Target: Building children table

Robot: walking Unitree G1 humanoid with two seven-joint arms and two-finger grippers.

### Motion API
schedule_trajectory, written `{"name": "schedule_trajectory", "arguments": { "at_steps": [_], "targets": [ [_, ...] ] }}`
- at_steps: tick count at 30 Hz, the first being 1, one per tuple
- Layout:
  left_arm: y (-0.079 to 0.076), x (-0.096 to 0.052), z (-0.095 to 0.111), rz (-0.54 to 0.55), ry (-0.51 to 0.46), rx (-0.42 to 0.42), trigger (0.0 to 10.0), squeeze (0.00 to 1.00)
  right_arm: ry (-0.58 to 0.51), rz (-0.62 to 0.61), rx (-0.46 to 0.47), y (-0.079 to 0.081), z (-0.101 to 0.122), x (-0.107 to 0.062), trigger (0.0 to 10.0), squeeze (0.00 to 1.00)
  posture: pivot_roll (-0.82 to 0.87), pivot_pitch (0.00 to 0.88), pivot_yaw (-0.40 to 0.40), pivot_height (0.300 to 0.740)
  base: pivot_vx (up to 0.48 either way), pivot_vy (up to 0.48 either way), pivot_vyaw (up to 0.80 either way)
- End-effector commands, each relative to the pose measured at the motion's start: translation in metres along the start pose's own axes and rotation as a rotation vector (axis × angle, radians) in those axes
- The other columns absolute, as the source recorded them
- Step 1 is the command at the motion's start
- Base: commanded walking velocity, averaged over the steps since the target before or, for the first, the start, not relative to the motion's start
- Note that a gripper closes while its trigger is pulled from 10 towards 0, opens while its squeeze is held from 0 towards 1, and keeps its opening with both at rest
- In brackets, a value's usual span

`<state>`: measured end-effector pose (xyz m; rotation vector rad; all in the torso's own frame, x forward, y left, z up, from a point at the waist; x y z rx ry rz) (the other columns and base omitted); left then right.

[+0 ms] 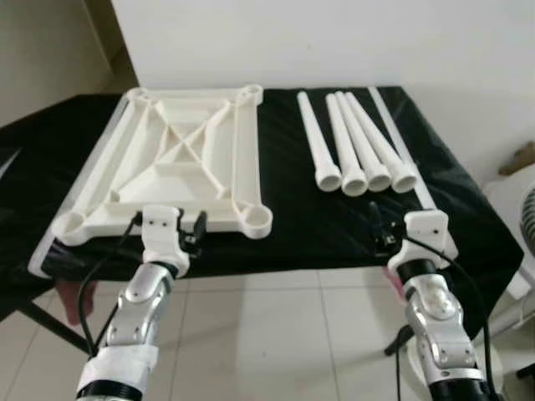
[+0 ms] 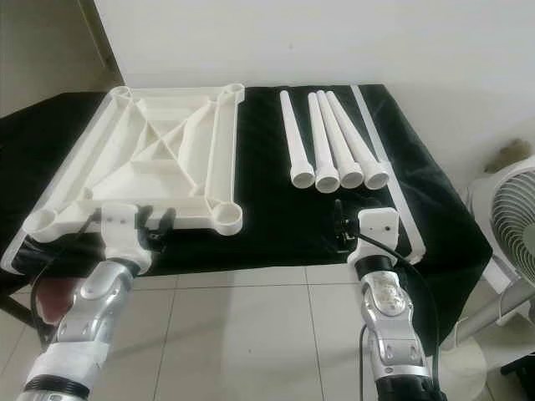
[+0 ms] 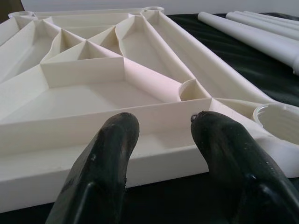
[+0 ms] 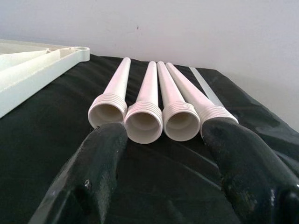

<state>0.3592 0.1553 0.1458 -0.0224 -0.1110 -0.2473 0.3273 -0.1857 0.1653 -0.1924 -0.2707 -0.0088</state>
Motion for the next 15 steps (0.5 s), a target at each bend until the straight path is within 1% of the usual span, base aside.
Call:
{"name": "schedule_trajectory", "arguments": {
  "at_steps": [1, 8, 15],
  "targets": [
    [-0.0018, -0.0008, -0.0058, -0.017, 0.02, 0.004, 10.0, 0.0, -0.007, -0.011, -0.002, -0.0027, 0.0008, -0.0001, 10.0, 0.0, -0.09, 0.043, 0.027, 0.74, 0.0, 0.0, 0.0],
    [-0.0019, 0.0025, -0.0041, -0.019, 0.023, -0.014, 10.0, 0.0, -0.018, -0.022, 0.003, -0.0019, 0.0032, 0.002, 10.0, 0.0, -0.09, 0.04, 0.037, 0.74, 0.0, 0.0, 0.0],
    [0.001, 0.0041, -0.0043, -0.017, 0.008, -0.014, 10.0, 0.0, -0.032, -0.031, 0.005, -0.0015, 0.0038, 0.0039, 10.0, 0.0, -0.08, 0.038, 0.037, 0.74, 0.0, 0.0, 0.0]
  ]
}}
Point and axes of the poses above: a point about 5 cm out from each wrist's last joint towards the gripper, its own x axis pointing out of the wrist towards the gripper, its own z axis along the axis of the wrist's last joint, y = z × x, the point moved 4 cm from there along x, pointing out of the wrist towards the gripper, and after that the axes turned 2 degrees about -x, right-handed, at the moved point
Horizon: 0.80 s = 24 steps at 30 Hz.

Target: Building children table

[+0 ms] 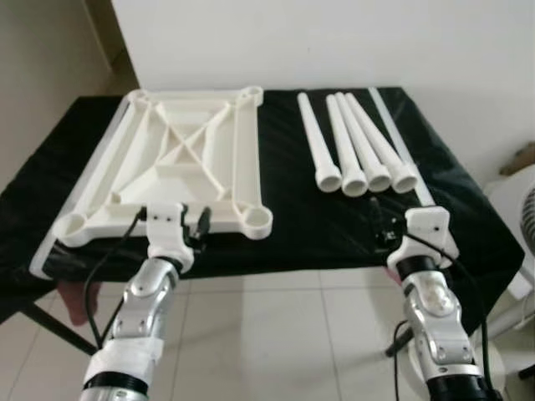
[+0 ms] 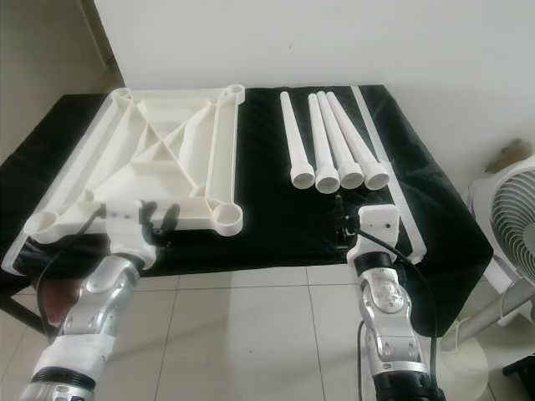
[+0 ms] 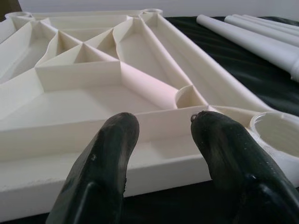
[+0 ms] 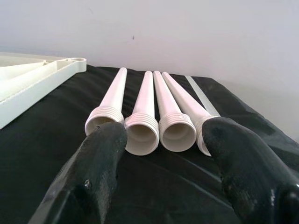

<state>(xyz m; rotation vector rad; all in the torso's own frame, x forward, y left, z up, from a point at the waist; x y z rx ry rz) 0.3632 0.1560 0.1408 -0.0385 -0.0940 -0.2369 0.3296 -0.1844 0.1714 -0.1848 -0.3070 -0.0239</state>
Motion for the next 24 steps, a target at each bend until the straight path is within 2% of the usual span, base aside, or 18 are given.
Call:
{"name": "schedule_trajectory", "arguments": {
  "at_steps": [1, 3, 24],
  "targets": [
    [-0.0007, 0.0009, 0.0011, -0.028, -0.007, 0.003, 10.0, 0.0, 0.002, -0.012, -0.001, -0.0017, -0.0017, 0.0, 10.0, 0.0, -0.08, 0.038, 0.037, 0.74, 0.0, 0.0, 0.0],
    [-0.0007, 0.0007, 0.001, -0.032, -0.015, 0.023, 10.0, 0.0, -0.001, -0.013, 0.0, -0.0017, -0.0011, 0.0005, 10.0, 0.0, -0.08, 0.036, 0.036, 0.74, 0.0, 0.0, 0.0],
    [-0.0045, 0.0058, 0.002, -0.045, -0.024, 0.004, 10.0, 0.0, -0.018, -0.013, -0.001, -0.0058, 0.0014, 0.0037, 10.0, 0.0, -0.1, 0.017, 0.031, 0.74, 0.0, 0.0, 0.0]
  ]
}}
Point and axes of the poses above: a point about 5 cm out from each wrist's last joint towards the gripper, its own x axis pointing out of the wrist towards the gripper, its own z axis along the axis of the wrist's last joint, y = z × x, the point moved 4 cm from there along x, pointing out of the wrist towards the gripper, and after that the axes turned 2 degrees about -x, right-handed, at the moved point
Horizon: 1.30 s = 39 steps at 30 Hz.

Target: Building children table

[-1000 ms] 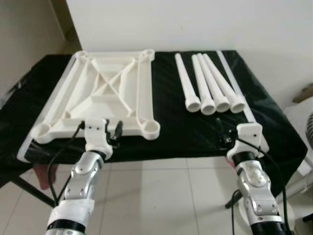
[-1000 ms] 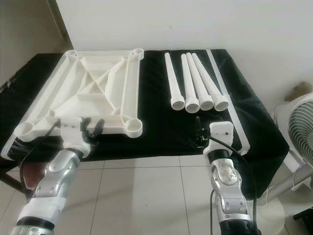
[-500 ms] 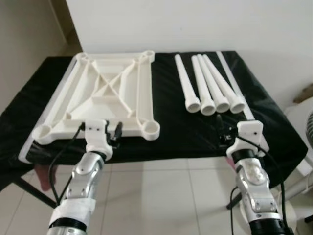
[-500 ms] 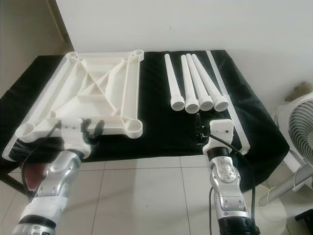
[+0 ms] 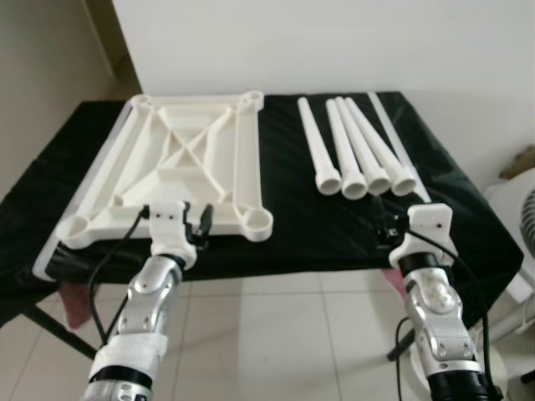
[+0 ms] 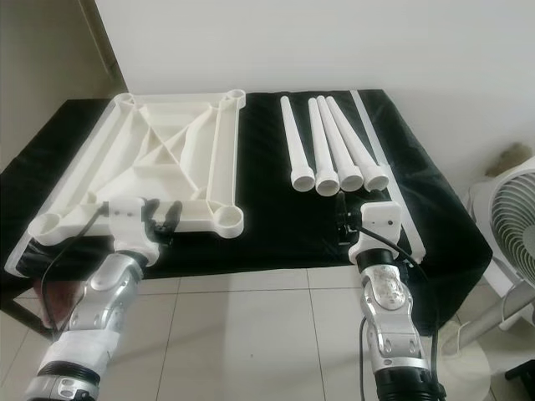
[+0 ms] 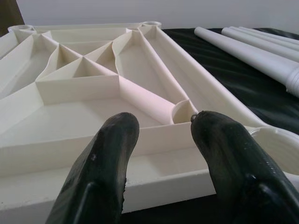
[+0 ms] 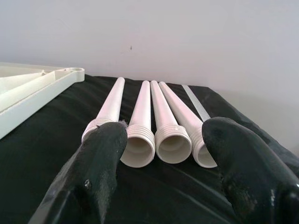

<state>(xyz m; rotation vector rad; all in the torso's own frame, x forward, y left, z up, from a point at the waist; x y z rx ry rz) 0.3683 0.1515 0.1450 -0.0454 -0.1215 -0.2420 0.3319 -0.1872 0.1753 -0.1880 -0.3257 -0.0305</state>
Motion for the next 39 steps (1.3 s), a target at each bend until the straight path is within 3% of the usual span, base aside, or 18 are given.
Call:
{"name": "schedule_trajectory", "arguments": {
  "at_steps": [1, 9, 17, 24, 39],
  "targets": [
    [-0.001, -0.001, -0.002, -0.04, 0.004, 0.007, 10.0, 0.0, 0.0, -0.005, 0.003, -0.003, -0.001, 0.0, 10.0, 0.0, -0.1, 0.017, 0.031, 0.74, 0.0, 0.0, 0.0],
    [-0.012, -0.002, 0.004, -0.137, -0.007, 0.011, 10.0, 0.0, 0.001, 0.002, 0.013, -0.001, -0.001, 0.001, 10.0, 0.0, -0.1, 0.02, 0.041, 0.74, 0.0, 0.0, 0.0],
    [-0.013, 0.001, 0.01, -0.167, -0.014, 0.014, 10.0, 0.0, -0.01, 0.026, 0.016, 0.004, 0.003, 0.0, 10.0, 0.0, -0.11, 0.026, 0.052, 0.74, 0.0, 0.0, 0.0],
    [-0.012, 0.005, 0.015, -0.152, -0.028, -0.042, 10.0, 0.0, -0.024, 0.033, 0.01, 0.007, 0.006, 0.002, 10.0, 0.0, -0.11, 0.027, 0.052, 0.74, 0.0, 0.0, 0.0],
    [-0.008, 0.004, 0.016, -0.13, -0.033, -0.057, 10.0, 0.0, -0.016, 0.039, 0.005, 0.005, 0.006, 0.0, 10.0, 0.0, -0.11, 0.034, 0.035, 0.74, 0.088, 0.0, 0.0]
  ]
}}
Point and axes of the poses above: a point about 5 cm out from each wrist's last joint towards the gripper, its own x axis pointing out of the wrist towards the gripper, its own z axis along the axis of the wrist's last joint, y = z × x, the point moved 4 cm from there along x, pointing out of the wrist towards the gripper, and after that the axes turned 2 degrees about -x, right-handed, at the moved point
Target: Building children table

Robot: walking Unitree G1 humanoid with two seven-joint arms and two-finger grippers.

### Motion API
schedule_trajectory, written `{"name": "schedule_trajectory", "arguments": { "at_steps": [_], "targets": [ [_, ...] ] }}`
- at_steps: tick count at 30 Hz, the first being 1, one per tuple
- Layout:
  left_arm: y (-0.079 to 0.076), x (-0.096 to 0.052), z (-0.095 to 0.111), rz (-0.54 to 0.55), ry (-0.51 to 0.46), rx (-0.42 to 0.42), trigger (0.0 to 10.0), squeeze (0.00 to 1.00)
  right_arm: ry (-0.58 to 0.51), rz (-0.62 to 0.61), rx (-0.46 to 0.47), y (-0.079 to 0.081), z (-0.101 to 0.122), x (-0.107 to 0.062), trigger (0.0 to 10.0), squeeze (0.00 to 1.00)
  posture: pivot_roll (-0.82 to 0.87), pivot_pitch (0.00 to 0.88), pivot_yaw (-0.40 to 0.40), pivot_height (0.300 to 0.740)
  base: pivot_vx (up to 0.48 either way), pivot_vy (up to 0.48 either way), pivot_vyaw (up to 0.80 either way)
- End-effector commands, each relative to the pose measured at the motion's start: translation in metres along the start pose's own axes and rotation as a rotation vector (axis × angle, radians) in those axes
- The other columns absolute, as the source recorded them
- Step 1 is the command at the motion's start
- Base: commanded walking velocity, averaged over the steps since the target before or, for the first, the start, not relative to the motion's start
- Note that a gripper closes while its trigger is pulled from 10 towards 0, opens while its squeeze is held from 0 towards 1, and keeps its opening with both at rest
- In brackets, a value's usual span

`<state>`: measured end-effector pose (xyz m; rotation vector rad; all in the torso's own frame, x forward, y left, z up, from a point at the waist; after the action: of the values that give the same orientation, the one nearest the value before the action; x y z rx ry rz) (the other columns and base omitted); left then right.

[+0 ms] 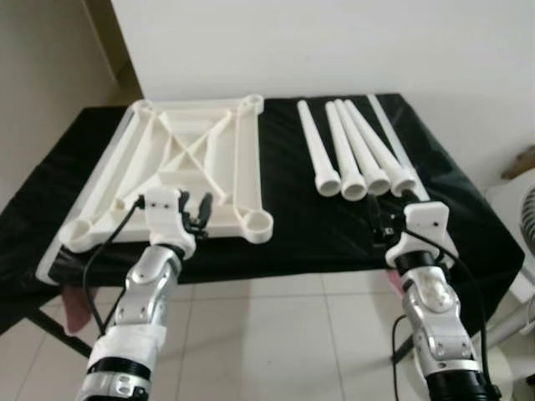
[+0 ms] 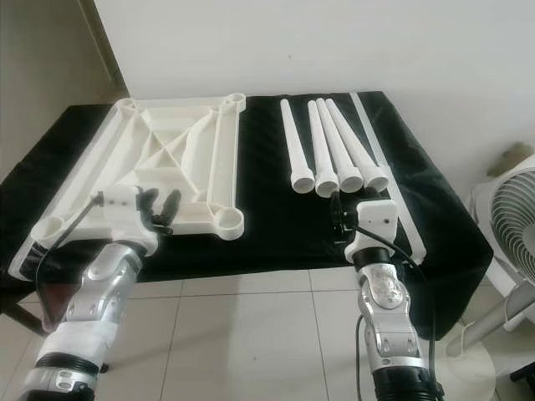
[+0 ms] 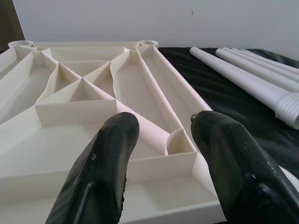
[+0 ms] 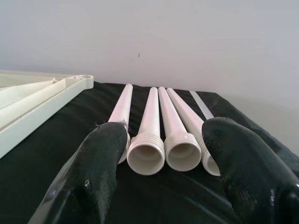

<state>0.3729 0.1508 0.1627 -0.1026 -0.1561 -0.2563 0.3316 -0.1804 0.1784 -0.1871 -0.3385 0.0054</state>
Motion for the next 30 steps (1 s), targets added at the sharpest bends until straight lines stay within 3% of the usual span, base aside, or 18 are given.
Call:
{"name": "schedule_trajectory", "arguments": {
  "at_steps": [1, 30],
  "targets": [
    [-0.0077, -0.0021, -0.0017, -0.117, 0.012, -0.008, 10.0, 0.0, 0.001, 0.005, -0.002, -0.0012, 0.0011, -0.0005, 10.0, 0.0, -0.11, 0.033, 0.035, 0.74, 0.266, 0.0, 0.0],
    [-0.0124, -0.0048, -0.0038, -0.15, 0.024, -0.031, 10.0, 0.0, 0.036, -0.032, 0.011, -0.0081, -0.0055, -0.0039, 10.0, 0.0, -0.12, 0.023, 0.032, 0.74, 0.262, 0.0, 0.0]
  ]
}}
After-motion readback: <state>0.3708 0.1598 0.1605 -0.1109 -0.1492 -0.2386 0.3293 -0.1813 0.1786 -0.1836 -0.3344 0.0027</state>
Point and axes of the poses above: a point about 5 cm out from each wrist's last joint towards the gripper, its own x axis pointing out of the wrist towards the gripper, its own z axis along the axis of the wrist's last joint, y = z × x, the point moved 4 cm from there along x, pointing out of the wrist towards the gripper, and after that the axes turned 2 degrees about -x, right-handed, at the moved point
